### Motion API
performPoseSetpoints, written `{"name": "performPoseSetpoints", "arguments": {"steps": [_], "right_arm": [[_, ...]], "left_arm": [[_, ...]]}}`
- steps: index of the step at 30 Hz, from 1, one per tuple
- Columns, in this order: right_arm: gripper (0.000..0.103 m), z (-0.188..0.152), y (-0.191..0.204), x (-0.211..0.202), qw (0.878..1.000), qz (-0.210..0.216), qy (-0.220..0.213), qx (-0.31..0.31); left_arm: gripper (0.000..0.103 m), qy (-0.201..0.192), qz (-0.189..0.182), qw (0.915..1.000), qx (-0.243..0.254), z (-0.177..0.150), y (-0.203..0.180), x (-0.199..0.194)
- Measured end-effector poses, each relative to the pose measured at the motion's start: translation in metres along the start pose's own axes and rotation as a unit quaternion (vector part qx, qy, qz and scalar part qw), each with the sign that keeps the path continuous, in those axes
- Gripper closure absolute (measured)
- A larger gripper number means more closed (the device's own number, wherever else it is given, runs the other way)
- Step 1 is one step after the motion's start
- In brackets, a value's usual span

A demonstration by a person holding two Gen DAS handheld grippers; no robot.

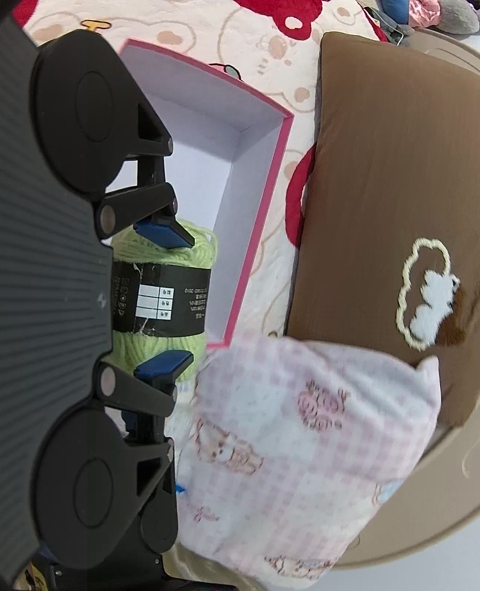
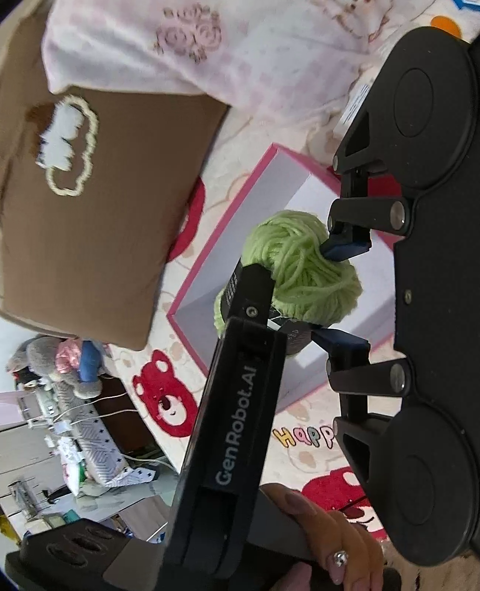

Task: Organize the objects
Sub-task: 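Lower the held yarn skein into the pink box with the left gripper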

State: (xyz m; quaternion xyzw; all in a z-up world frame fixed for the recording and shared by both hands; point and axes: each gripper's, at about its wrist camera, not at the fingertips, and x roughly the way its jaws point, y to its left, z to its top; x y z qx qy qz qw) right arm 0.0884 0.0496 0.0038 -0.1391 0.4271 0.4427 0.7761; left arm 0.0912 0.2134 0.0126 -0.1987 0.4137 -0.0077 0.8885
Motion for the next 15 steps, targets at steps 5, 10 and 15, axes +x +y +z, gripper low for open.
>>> {"name": "performPoseSetpoints", "arguments": {"steps": [5,10,15], "right_arm": [[0.061,0.024,-0.008,0.038,0.998,-0.009,0.056,-0.003],[0.064,0.034,-0.011,0.062,0.995,-0.02,0.094,-0.011],[0.07,0.03,-0.006,0.081,0.994,-0.037,0.095,-0.05]], "left_arm": [[0.045,0.013,-0.004,0.9996,-0.024,0.012,0.027,0.036],[0.046,0.017,-0.022,0.9986,-0.044,0.012,0.049,0.058],[0.047,0.02,-0.025,0.9984,-0.047,0.008,0.066,0.075]]}}
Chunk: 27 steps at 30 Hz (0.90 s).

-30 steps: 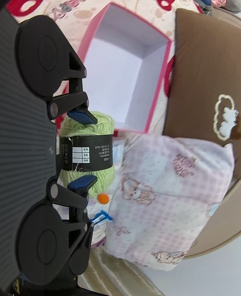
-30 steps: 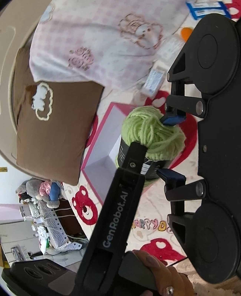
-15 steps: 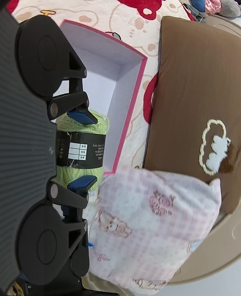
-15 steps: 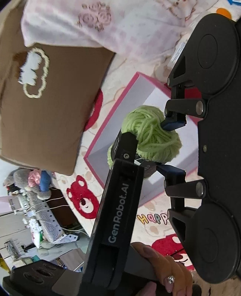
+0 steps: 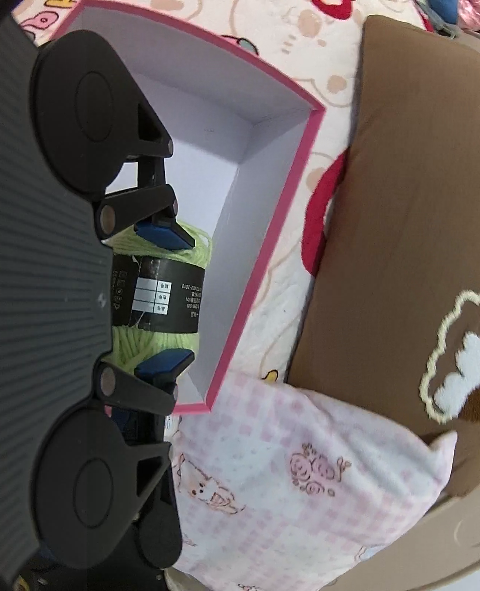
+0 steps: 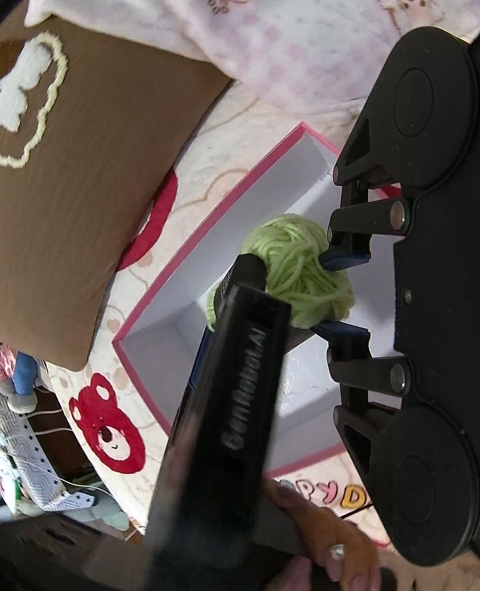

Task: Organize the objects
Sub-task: 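Lower the held yarn skein into the pink box with the left gripper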

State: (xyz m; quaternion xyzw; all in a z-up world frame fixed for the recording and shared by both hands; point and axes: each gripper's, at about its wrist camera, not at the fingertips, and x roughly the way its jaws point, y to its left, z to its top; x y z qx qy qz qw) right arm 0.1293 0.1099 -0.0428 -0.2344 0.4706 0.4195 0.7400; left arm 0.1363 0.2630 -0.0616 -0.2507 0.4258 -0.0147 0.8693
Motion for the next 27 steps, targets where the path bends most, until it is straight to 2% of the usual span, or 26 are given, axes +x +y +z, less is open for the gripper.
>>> {"name": "performPoseSetpoints", "arguments": {"steps": [11,18,20,27], "right_arm": [[0.072,-0.008,-0.013,0.037,0.999,-0.036,0.015,-0.022],[0.071,-0.011,-0.012,0.041,0.997,-0.041,0.009,-0.068],[0.068,-0.012,-0.014,0.04,0.996,-0.049,0.011,-0.076],[0.068,-0.018,-0.016,0.032,0.993,-0.069,0.0,-0.099]], "left_arm": [[0.048,0.029,-0.008,0.9995,-0.014,-0.006,0.018,0.043],[0.048,0.028,-0.004,0.9995,-0.012,-0.007,0.02,0.047],[0.048,0.031,-0.008,0.9993,-0.018,-0.006,0.022,0.047],[0.048,0.034,-0.006,0.9993,-0.013,-0.006,0.02,0.047]]}}
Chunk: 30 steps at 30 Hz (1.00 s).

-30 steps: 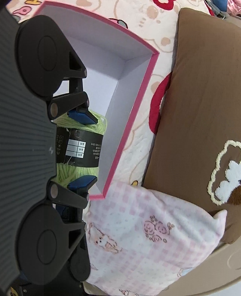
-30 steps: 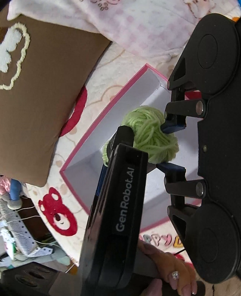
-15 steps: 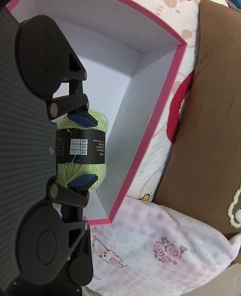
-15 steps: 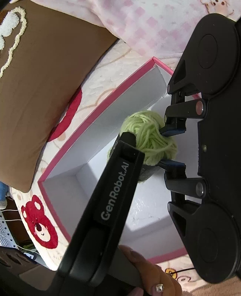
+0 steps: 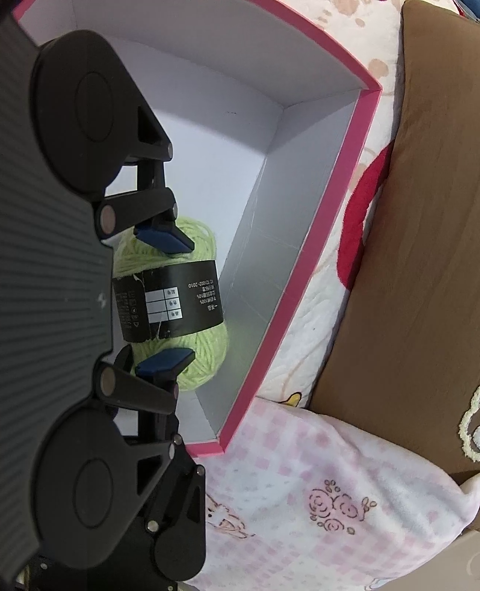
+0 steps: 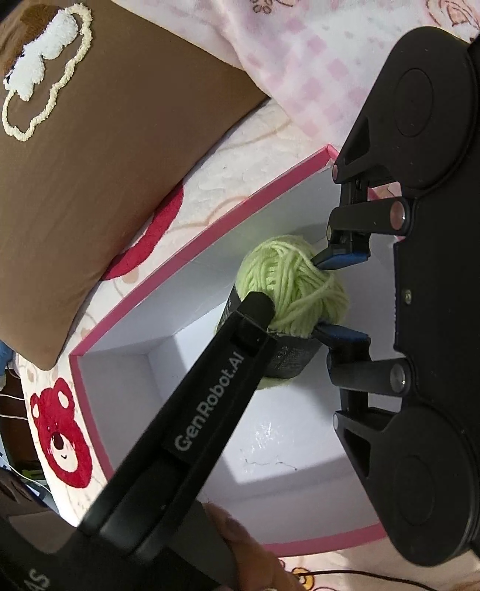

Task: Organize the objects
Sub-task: 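Lower the held yarn skein into the pink box with the left gripper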

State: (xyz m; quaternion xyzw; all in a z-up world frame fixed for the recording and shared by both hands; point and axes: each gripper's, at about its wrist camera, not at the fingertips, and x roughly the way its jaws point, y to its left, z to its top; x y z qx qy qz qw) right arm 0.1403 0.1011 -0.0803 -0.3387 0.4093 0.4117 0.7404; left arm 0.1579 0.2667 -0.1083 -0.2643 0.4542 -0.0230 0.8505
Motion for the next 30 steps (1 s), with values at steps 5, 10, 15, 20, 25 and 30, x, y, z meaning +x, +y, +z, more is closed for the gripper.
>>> {"name": "performPoseSetpoints", "arguments": {"steps": [5,10,15,20,25,30], "right_arm": [[0.067,-0.004,0.001,-0.006,1.0,-0.012,-0.002,0.009],[0.056,-0.009,0.001,-0.016,1.0,-0.005,-0.019,0.01],[0.056,-0.015,0.012,-0.017,0.999,0.014,-0.029,-0.019],[0.059,-0.018,0.03,-0.014,0.998,-0.018,-0.03,-0.058],[0.06,-0.021,0.037,-0.015,0.996,-0.038,-0.034,-0.067],[0.06,-0.026,0.035,-0.014,0.997,-0.057,-0.046,-0.034]], "left_arm": [[0.048,0.004,-0.003,1.0,0.003,0.0,-0.002,-0.003],[0.049,0.007,0.003,0.9999,0.01,0.001,-0.002,-0.007],[0.048,0.014,0.011,0.9997,0.016,-0.001,-0.005,-0.009],[0.048,0.017,0.047,0.9984,0.029,-0.004,-0.007,-0.003],[0.049,0.034,0.019,0.9991,0.014,-0.007,-0.01,0.006],[0.049,0.002,0.015,0.9996,0.024,-0.008,-0.021,0.005]]}}
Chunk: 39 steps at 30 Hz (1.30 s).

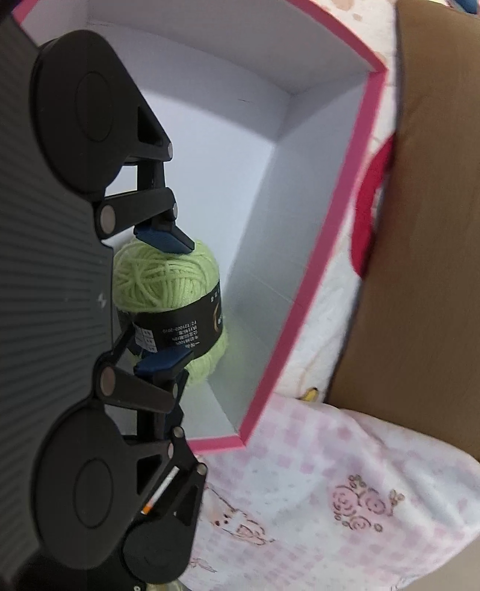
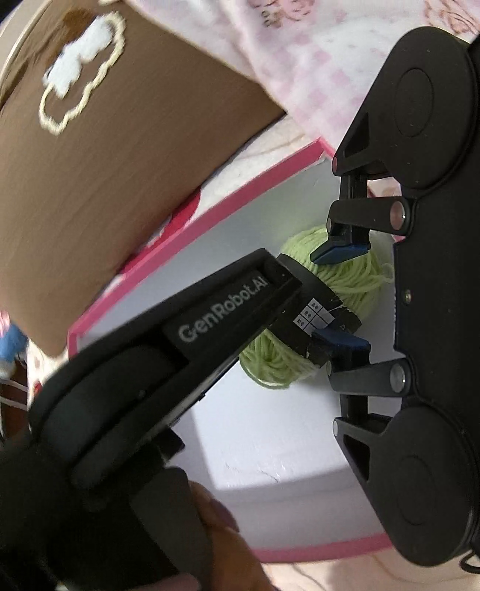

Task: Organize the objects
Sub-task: 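Lower the held yarn skein into the pink box with the left gripper, then open the left gripper to release the yarn inside the box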

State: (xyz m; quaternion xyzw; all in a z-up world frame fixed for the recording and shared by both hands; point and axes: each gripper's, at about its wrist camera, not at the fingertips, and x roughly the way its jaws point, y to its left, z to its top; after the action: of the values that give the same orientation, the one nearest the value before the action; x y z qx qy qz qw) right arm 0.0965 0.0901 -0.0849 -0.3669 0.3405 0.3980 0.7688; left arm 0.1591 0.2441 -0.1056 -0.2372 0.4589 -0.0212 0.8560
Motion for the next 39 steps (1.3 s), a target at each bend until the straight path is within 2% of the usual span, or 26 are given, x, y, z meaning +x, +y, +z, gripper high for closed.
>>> {"name": "performPoseSetpoints", "arguments": {"steps": [1,4,5,9,13,16,19,24,28,32,34,36,37,39], "right_arm": [[0.063,-0.001,-0.002,0.0,1.0,-0.003,-0.002,0.017],[0.063,0.0,-0.004,-0.004,0.998,-0.012,-0.01,0.055],[0.06,0.001,-0.002,-0.006,0.998,-0.013,-0.014,0.059],[0.059,0.0,0.007,-0.007,0.999,-0.014,-0.019,0.038],[0.062,0.002,0.005,-0.002,0.999,-0.027,-0.012,0.039],[0.064,0.009,0.004,-0.001,0.998,-0.039,-0.012,0.057],[0.063,0.012,0.005,0.0,0.997,-0.033,-0.008,0.075],[0.063,0.004,0.007,-0.018,0.996,-0.011,-0.023,0.091],[0.057,0.0,0.01,-0.043,0.994,0.022,-0.031,0.105],[0.046,-0.001,0.013,-0.064,0.992,0.037,-0.037,0.118],[0.045,0.004,0.003,-0.049,0.99,0.047,-0.04,0.127],[0.041,0.005,0.005,-0.057,0.989,0.054,-0.045,0.133],[0.036,0.007,-0.014,-0.056,0.988,0.055,-0.047,0.133],[0.033,0.0,-0.017,-0.057,0.988,0.056,-0.053,0.136]], "left_arm": [[0.049,-0.006,-0.003,1.0,0.002,0.0,0.0,0.001],[0.05,-0.019,-0.008,0.9997,0.01,0.003,-0.002,0.004],[0.05,-0.024,-0.013,0.9996,0.011,0.003,-0.002,0.004],[0.051,-0.027,-0.018,0.9994,0.015,0.005,0.002,0.003],[0.052,-0.015,-0.023,0.9996,0.009,0.005,0.007,-0.002],[0.052,0.002,0.004,0.9999,0.012,0.002,0.009,0.001],[0.055,0.01,0.014,0.9998,0.009,0.0,0.011,0.006],[0.058,0.016,0.006,0.9998,0.008,-0.001,0.008,0.009],[0.058,0.022,0.008,0.9997,0.008,-0.001,0.005,0.004],[0.058,0.02,0.011,0.9997,0.01,-0.002,0.002,-0.004],[0.058,0.019,0.027,0.9994,0.007,-0.004,0.001,-0.008],[0.057,0.023,0.042,0.9988,0.007,-0.007,-0.001,-0.012],[0.056,0.024,0.044,0.9987,0.006,-0.009,-0.002,-0.015],[0.055,0.024,0.051,0.9984,0.004,-0.011,-0.004,-0.024]]}}
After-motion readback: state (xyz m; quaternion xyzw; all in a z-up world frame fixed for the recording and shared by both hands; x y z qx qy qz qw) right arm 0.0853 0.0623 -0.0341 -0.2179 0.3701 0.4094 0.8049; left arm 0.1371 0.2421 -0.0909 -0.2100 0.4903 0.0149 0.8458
